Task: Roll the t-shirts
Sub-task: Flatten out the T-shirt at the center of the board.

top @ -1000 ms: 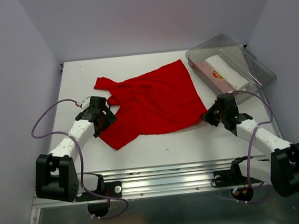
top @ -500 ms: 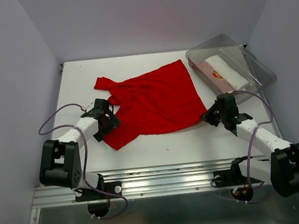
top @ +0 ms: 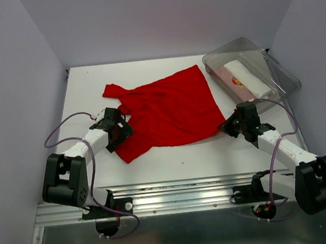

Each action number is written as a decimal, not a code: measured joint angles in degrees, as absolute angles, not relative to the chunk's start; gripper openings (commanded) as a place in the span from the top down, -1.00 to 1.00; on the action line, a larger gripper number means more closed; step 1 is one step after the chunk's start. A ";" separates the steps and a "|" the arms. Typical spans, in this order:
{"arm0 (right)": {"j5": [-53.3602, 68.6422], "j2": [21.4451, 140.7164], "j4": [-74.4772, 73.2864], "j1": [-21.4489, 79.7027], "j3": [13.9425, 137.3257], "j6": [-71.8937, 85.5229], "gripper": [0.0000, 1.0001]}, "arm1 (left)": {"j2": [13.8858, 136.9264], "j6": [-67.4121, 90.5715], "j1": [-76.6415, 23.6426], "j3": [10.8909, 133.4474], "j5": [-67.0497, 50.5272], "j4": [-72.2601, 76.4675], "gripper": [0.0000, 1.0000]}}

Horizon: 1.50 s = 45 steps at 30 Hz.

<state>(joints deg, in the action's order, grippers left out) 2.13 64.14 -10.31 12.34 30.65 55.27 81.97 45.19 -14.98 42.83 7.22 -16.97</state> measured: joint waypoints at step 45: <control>2.13 64.25 -10.22 12.34 30.55 55.29 0.99 | 86.50 47.40 -16.88 47.33 4.32 -13.50 1.00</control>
